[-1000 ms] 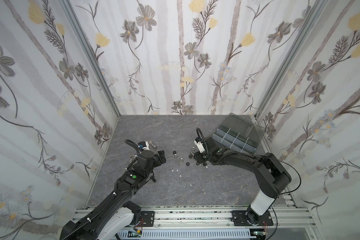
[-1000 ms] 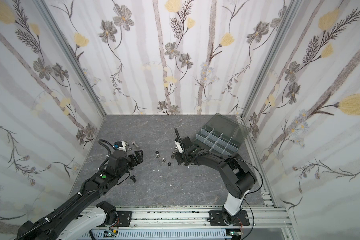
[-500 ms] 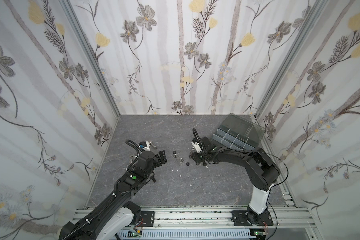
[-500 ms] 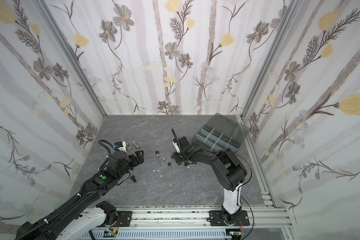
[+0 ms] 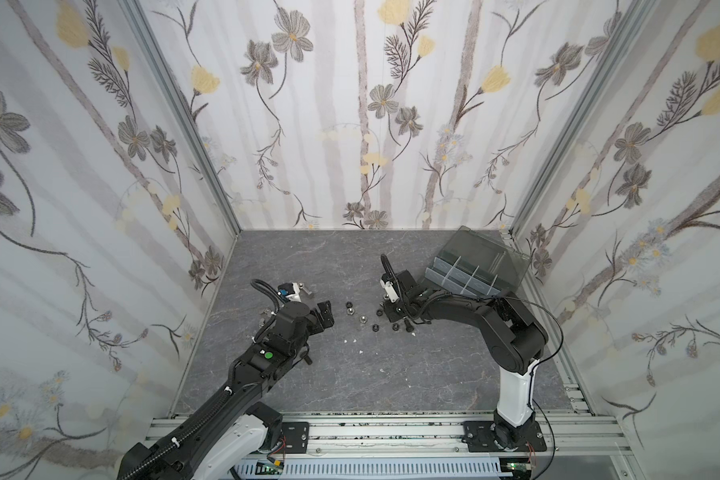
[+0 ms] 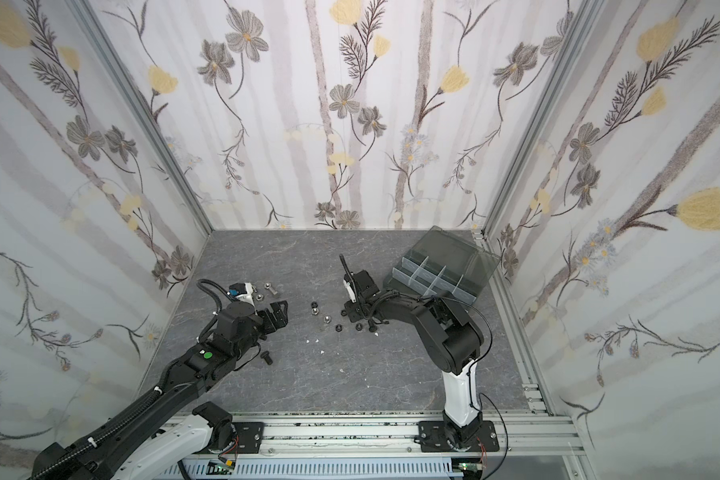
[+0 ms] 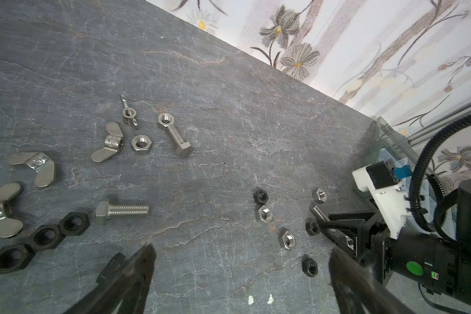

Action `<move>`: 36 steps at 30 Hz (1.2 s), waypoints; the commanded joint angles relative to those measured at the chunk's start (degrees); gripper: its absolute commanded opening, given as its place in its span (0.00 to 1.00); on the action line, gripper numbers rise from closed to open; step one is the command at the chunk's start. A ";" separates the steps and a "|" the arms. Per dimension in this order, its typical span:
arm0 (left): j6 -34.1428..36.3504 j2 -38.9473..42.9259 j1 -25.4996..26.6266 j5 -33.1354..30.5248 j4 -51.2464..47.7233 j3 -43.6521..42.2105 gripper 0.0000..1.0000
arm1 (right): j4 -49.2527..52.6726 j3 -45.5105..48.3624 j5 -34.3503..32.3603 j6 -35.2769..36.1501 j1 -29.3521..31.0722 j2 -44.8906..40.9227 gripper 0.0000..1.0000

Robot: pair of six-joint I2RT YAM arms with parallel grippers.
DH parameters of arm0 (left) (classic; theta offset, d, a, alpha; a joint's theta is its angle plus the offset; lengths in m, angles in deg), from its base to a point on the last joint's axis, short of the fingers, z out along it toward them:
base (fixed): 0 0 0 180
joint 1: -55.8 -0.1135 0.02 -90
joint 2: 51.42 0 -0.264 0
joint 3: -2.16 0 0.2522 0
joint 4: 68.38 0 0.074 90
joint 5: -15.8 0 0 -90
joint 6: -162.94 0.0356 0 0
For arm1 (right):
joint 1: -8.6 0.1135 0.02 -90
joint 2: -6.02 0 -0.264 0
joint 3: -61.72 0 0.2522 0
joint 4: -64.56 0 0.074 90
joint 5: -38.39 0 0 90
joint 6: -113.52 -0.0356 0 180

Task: Sort the screws and nuts into containers
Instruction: 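Close the right gripper on the silver bolt and lift it, then carry the bolt over the organizer compartment and release it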

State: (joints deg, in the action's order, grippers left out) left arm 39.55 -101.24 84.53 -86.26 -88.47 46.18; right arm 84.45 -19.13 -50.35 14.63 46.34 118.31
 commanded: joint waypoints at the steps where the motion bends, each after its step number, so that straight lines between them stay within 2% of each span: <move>1: -0.27 0.38 0.01 -0.85 0.54 0.76 1.00 | 1.67 -0.32 0.45 0.36 -0.02 0.30 0.28; 5: -0.57 1.03 0.10 -0.83 -0.25 1.25 1.00 | 2.12 -0.13 0.56 0.45 0.00 -0.70 0.19; 18: -1.92 2.47 1.55 -1.14 -3.01 2.28 1.00 | 0.68 3.85 1.35 -1.38 -0.99 -10.59 0.12; 27: -1.62 0.99 2.29 -0.90 -2.38 2.26 1.00 | 0.71 4.45 4.19 -3.76 -11.02 -15.77 0.11; 36: -1.51 -2.48 2.56 -0.16 1.59 0.44 1.00 | -0.82 2.06 5.33 -6.10 -21.65 -12.72 0.09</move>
State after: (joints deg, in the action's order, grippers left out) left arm 38.28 -102.99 86.98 -86.37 -90.00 46.97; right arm 85.67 -16.14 -46.18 9.82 26.38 104.61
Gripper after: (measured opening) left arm 0.998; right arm 0.226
